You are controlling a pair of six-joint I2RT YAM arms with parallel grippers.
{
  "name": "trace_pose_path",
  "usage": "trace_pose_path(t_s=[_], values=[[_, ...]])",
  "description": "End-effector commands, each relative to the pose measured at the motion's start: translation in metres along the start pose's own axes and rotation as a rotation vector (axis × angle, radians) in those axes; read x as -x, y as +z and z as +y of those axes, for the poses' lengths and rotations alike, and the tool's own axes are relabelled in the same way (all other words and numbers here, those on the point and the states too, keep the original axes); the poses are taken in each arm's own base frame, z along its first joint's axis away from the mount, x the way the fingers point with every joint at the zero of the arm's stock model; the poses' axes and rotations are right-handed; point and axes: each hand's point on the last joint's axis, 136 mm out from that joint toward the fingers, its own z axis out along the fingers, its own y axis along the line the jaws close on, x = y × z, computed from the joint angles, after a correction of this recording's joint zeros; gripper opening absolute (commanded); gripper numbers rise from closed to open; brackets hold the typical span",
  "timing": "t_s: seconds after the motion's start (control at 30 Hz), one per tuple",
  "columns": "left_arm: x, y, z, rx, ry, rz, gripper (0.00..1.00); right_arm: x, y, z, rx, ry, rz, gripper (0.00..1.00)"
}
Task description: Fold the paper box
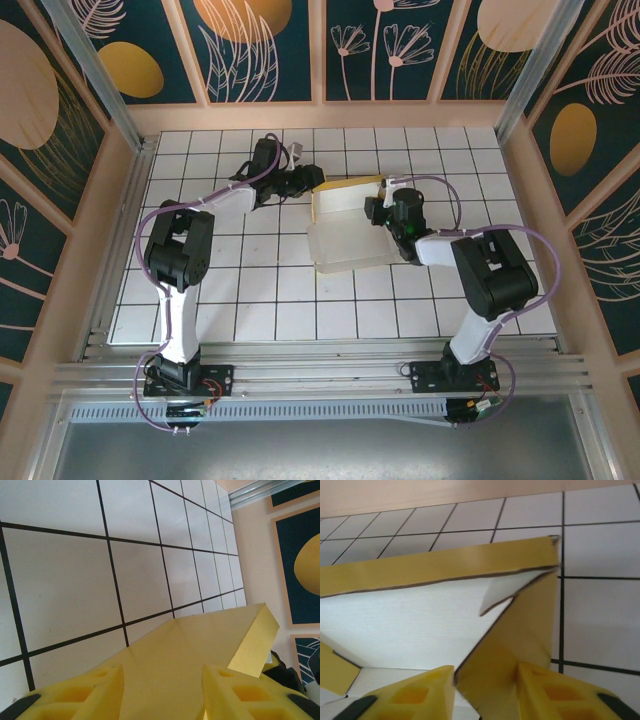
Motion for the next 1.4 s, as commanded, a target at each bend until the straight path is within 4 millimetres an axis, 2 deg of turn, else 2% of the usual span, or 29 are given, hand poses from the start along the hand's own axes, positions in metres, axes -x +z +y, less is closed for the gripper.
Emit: trace_pose_path(t_s=[0.0, 0.2, 0.4, 0.6, 0.7, 0.8, 0.87, 0.93, 1.03, 1.1, 1.13, 1.23, 1.37], values=[[-0.012, -0.002, -0.023, -0.036, 0.052, 0.015, 0.45, -0.02, 0.0, 0.021, 0.135, -0.023, 0.057, 0.43], [-0.011, -0.002, -0.019, -0.011, 0.063, 0.014, 0.45, -0.006, -0.024, 0.016, 0.14, -0.02, 0.026, 0.52], [-0.006, -0.003, -0.022, -0.005, 0.075, 0.002, 0.46, -0.001, -0.05, -0.014, 0.047, 0.014, 0.021, 0.64], [-0.005, -0.004, -0.022, -0.002, 0.079, -0.001, 0.46, 0.016, -0.068, -0.039, 0.083, 0.143, -0.029, 0.68], [-0.006, -0.003, -0.021, 0.001, 0.079, 0.001, 0.46, 0.033, -0.079, -0.04, 0.116, 0.14, -0.059, 0.68], [-0.005, -0.002, -0.022, -0.003, 0.082, 0.003, 0.46, 0.059, -0.101, -0.039, 0.161, 0.123, -0.123, 0.69], [-0.005, -0.002, -0.023, -0.007, 0.085, 0.005, 0.46, 0.076, -0.116, -0.054, 0.143, 0.116, -0.173, 0.7], [-0.005, -0.003, -0.024, -0.009, 0.088, 0.006, 0.46, 0.086, -0.125, -0.083, 0.073, 0.103, -0.201, 0.72], [-0.005, -0.004, -0.026, -0.011, 0.094, 0.006, 0.46, 0.086, -0.118, -0.136, -0.038, 0.073, -0.13, 0.67], [-0.005, -0.004, -0.026, -0.011, 0.097, 0.008, 0.46, 0.076, -0.101, -0.154, -0.07, 0.017, -0.038, 0.64], [-0.005, -0.005, -0.026, -0.01, 0.098, 0.005, 0.46, 0.067, -0.09, -0.156, -0.042, -0.014, 0.007, 0.63], [-0.006, -0.005, -0.025, -0.006, 0.1, 0.008, 0.46, 0.065, -0.068, -0.155, 0.038, -0.09, 0.031, 0.64], [-0.008, -0.005, -0.023, -0.003, 0.099, 0.012, 0.46, 0.043, -0.049, -0.119, 0.242, -0.289, 0.095, 0.63]])
